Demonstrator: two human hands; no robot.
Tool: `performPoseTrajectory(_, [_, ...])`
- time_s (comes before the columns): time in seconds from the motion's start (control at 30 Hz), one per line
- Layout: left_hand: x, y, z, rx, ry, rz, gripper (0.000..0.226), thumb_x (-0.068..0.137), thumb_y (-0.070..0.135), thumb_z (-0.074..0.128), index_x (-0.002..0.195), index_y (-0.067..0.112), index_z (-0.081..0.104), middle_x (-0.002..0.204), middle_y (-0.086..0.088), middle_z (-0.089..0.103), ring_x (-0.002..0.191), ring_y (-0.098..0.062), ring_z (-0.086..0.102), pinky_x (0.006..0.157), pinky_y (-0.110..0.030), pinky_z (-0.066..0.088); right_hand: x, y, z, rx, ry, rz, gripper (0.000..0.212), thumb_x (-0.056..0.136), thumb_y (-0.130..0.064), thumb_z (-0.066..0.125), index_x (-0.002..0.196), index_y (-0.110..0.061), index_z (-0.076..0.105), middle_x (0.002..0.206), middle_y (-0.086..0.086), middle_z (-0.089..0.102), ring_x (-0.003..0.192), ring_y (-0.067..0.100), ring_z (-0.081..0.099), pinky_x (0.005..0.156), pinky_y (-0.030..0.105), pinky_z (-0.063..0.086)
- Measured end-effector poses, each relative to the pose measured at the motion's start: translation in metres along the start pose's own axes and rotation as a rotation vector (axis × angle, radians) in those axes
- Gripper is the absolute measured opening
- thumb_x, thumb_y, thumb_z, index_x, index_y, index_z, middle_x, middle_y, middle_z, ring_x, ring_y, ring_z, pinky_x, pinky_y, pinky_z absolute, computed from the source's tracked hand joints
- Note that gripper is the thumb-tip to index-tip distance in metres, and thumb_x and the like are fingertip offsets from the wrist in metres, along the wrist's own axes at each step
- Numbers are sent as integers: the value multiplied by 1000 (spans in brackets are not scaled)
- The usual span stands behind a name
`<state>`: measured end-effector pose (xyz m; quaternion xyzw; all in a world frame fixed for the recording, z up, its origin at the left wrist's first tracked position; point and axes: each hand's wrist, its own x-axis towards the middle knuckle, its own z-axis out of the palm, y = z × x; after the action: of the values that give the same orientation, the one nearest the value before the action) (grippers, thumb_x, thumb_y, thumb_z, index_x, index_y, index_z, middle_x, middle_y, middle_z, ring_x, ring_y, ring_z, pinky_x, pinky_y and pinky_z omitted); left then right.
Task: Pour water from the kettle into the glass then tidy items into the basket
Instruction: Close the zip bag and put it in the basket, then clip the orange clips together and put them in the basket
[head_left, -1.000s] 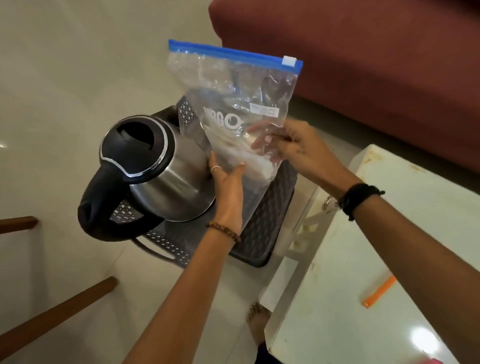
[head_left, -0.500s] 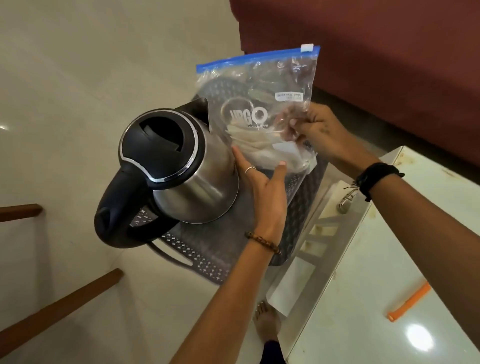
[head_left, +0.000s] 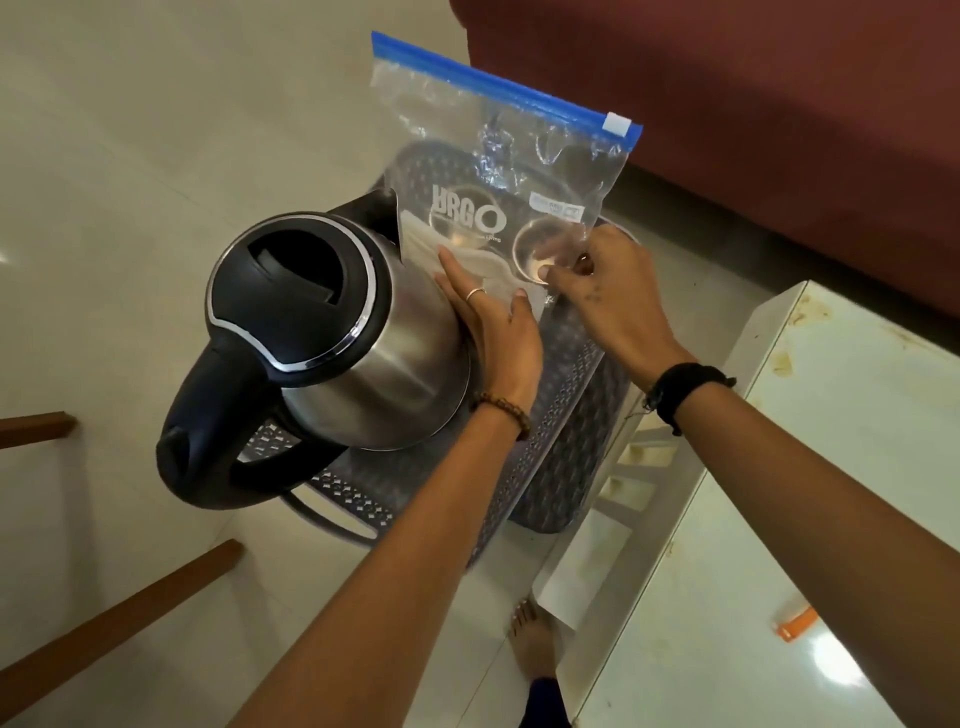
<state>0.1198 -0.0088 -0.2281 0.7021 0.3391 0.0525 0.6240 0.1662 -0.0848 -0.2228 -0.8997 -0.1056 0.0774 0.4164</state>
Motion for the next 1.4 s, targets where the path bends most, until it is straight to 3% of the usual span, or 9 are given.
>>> performPoseTrajectory(0.2, [-1, -4, 0, 34, 47, 43, 78, 92, 1, 44, 146, 16, -11, 157, -12, -12, 145, -19, -6, 117, -30, 5, 5, -14, 7, 251, -25, 95, 13, 85, -1, 58, 92, 6, 66, 90, 25, 69, 86, 34, 65, 81, 47, 53])
performPoseTrajectory(0.5, [-91, -9, 24, 190, 103, 378, 65, 83, -4, 57, 139, 15, 30, 142, -7, 30, 132, -13, 33, 110, -23, 30, -70, 18, -29, 482, 234, 189, 23, 88, -5, 58, 109, -15, 58, 91, -10, 60, 83, 3, 60, 75, 11, 51])
performPoseTrajectory(0.6, [-146, -20, 53, 211, -75, 434, 46, 88, 2, 53, 126, 25, 42, 124, 4, 45, 116, -2, 45, 98, -7, 35, -124, 50, -61, 477, 287, 232, 16, 92, -10, 55, 105, -20, 58, 88, -12, 61, 79, 1, 62, 70, 10, 52])
performPoseTrajectory(0.7, [-204, -43, 85, 297, -286, 413, 33, 92, 7, 49, 117, 29, 47, 116, 4, 54, 106, -1, 52, 91, -8, 40, -187, 94, -94, 421, 317, 335, 16, 92, -11, 55, 99, -25, 58, 86, -15, 63, 74, -2, 61, 67, 6, 47])
performPoseTrajectory(0.83, [-276, -83, 125, 482, -577, 415, 26, 94, 12, 46, 117, 22, 52, 118, 8, 53, 109, -6, 51, 87, 2, 33, -277, 161, -141, 345, 317, 579, 19, 90, -7, 54, 100, -21, 62, 90, -6, 68, 71, 14, 65, 69, 30, 56])
performPoseTrajectory(0.93, [-307, -110, 154, 657, -654, 531, 31, 92, 10, 48, 120, 23, 54, 128, 9, 49, 120, -7, 45, 98, -12, 40, -333, 208, -177, 212, 316, 706, 16, 90, -11, 53, 98, -22, 62, 94, -7, 68, 72, 12, 63, 71, 36, 54])
performPoseTrajectory(1.1, [-301, -148, 183, 986, -473, 500, 56, 91, 4, 47, 142, 19, 30, 153, -10, 22, 142, -25, 20, 115, -38, 24, -364, 273, -219, -92, 299, 689, 22, 91, -12, 51, 111, -20, 56, 113, -4, 55, 72, 19, 60, 63, 27, 42])
performPoseTrajectory(1.27, [-293, -161, 199, 1166, -263, 453, 39, 91, -2, 45, 129, 5, 49, 125, -23, 50, 107, -41, 49, 86, -49, 42, -354, 310, -230, -310, 104, 634, 28, 93, -12, 45, 121, -15, 49, 119, 5, 46, 86, 28, 62, 60, 29, 41])
performPoseTrajectory(1.4, [-293, -153, 206, 882, -306, 332, 33, 86, -8, 48, 116, 3, 57, 109, -20, 55, 97, -37, 53, 84, -45, 46, -347, 308, -231, -316, 30, 645, 20, 94, -9, 40, 109, -10, 54, 109, 7, 55, 83, 31, 62, 63, 32, 41])
